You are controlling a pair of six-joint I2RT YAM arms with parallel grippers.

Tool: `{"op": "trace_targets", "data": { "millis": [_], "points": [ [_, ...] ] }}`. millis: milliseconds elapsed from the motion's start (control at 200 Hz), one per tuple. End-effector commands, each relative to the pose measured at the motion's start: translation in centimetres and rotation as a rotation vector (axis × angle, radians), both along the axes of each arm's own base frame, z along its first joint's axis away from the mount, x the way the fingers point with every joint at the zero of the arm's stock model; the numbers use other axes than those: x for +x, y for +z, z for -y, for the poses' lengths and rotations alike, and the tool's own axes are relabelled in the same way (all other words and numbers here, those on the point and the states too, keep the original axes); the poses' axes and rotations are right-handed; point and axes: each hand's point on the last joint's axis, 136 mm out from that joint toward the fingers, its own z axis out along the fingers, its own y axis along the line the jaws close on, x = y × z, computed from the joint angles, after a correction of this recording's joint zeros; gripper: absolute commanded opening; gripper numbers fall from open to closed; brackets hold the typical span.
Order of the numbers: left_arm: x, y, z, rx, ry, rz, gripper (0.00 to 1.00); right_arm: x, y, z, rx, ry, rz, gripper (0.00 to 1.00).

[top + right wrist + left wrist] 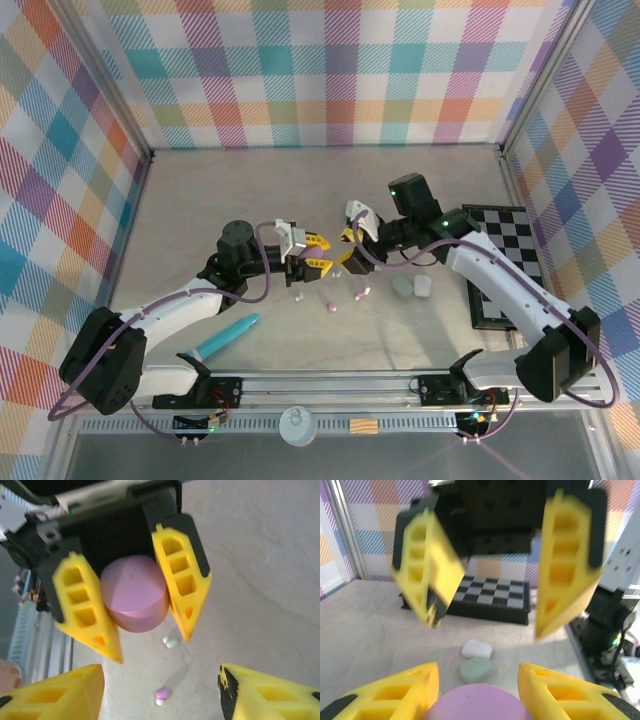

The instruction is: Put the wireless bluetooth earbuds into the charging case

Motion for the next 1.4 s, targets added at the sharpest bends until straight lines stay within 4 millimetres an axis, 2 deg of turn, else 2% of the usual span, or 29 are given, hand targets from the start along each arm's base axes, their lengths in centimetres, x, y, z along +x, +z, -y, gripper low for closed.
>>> {"op": "trace_targets", "data": {
  "millis": [0,45,95,200,310,505,715,950,1125,1270,1340,1395],
  "points": [
    [0.7,-1.2,-0.3,0.097,0.025,0.095,0.25,0.4,3.2,-0.1,0.188,-0.066,-0.085,0.70],
    [0.8,-1.4,-0.2,0.107,0.031,0.115,0.25,1.0,3.1,0.1,0.228,-0.117,-0.149,0.73],
    [1.1,-1.4,-0.1,0.102,0.044,0.131,0.24,2.2,2.8,0.2,0.263,-0.222,-0.272,0.83],
    [1.5,-0.8,0.1,0.081,0.062,0.167,0.23,4.0,1.5,0.4,0.343,-0.380,-0.583,0.85],
    [2.0,-0.2,0.3,0.059,0.078,0.191,0.23,3.6,-0.2,0.0,0.360,-0.430,-0.825,0.82],
    [2.2,0.2,1.2,0.044,0.044,0.194,0.23,2.5,-1.1,-1.0,0.370,-0.394,-1.007,0.82],
    [2.1,1.2,1.5,0.013,0.030,0.197,0.23,1.5,-1.7,-3.1,0.366,-0.322,-1.039,0.77],
    [1.4,2.0,1.7,-0.002,0.005,0.194,0.24,1.9,-2.1,-4.4,0.373,-0.296,-1.074,0.58],
    [1.1,2.2,1.5,-0.003,0.006,0.195,0.24,2.0,-2.2,-4.4,0.377,-0.299,-1.080,0.30],
    [1.1,2.2,1.4,-0.001,0.015,0.197,0.25,1.8,-1.8,-4.3,0.383,-0.299,-1.072,0.16],
    [1.2,2.1,1.3,0.002,0.022,0.197,0.33,1.9,-1.7,-4.2,0.391,-0.308,-1.066,0.13],
    [1.5,2.2,1.2,-0.004,0.047,0.196,0.57,2.0,-1.5,-3.9,0.398,-0.318,-1.063,0.12]
  ]
}}
